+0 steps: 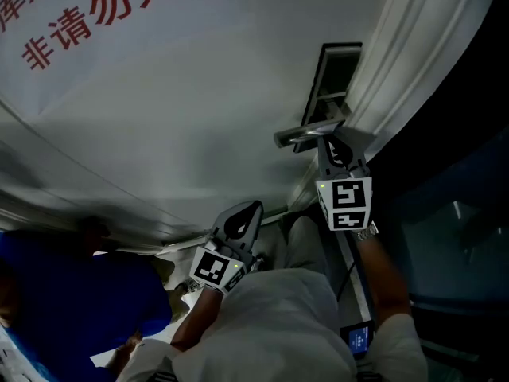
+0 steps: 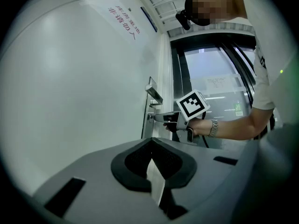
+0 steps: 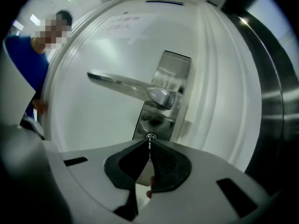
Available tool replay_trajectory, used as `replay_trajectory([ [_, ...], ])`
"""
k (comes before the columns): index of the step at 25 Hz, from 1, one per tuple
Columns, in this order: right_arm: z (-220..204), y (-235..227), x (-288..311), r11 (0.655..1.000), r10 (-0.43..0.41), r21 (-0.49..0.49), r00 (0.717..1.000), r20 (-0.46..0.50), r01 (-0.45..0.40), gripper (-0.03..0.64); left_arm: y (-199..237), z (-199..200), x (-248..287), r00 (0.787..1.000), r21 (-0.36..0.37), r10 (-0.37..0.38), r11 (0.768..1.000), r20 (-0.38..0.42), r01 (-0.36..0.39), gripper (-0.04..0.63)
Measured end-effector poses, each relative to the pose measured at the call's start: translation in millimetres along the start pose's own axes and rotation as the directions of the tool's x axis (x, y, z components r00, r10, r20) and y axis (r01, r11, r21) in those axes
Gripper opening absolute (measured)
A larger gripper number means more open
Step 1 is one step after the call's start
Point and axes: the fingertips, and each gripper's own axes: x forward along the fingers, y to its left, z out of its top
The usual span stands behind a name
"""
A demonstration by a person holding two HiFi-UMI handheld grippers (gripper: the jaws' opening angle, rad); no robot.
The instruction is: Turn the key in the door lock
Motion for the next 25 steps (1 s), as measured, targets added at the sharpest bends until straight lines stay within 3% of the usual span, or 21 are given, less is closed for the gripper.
replay_trajectory([
  [3,-2,-5,-1,0.976,0.049,0.212,0.999,0.002,-0.048,0.009,0,0,0,1.0,0.002,-0.005,1.0,-0.007,0.005,0.003],
  [6,-3,-7,0,0.901,0.109,0.421,0.994,0.021,-0.107,0.009,0,0,0,1.0,0.007,-0.007,1.0,-0.006,0.007,0.003],
  [8,-5,-8,1,0.793,0.158,0.588,0.986,0.049,-0.156,0.009,1,2,-1,1.0,0.009,-0.003,1.0,-0.003,0.003,0.003],
  [11,-8,-10,2,0.586,0.21,0.782,0.972,0.105,-0.211,0.011,2,1,-1,1.0,0.017,0.006,1.0,-0.015,-0.006,0.003],
  [16,-13,-13,2,0.271,0.237,0.929,0.953,0.188,-0.251,0.011,-2,-1,1,1.0,0.022,-0.01,1.0,-0.014,0.01,0.003],
  [18,-16,-14,2,0.161,0.244,0.956,0.948,0.204,-0.247,0.011,-4,-1,2,1.0,0.024,-0.018,1.0,-0.017,0.019,0.003],
  [21,-17,-13,3,0.029,0.26,0.968,0.937,0.235,-0.251,0.011,-5,1,4,1.0,0.025,-0.022,0.999,-0.016,0.023,0.004],
  [25,-16,-12,4,-0.074,0.277,0.964,0.924,0.266,-0.255,0.011,-7,0,7,1.0,0.025,-0.026,0.999,-0.017,0.027,0.003],
])
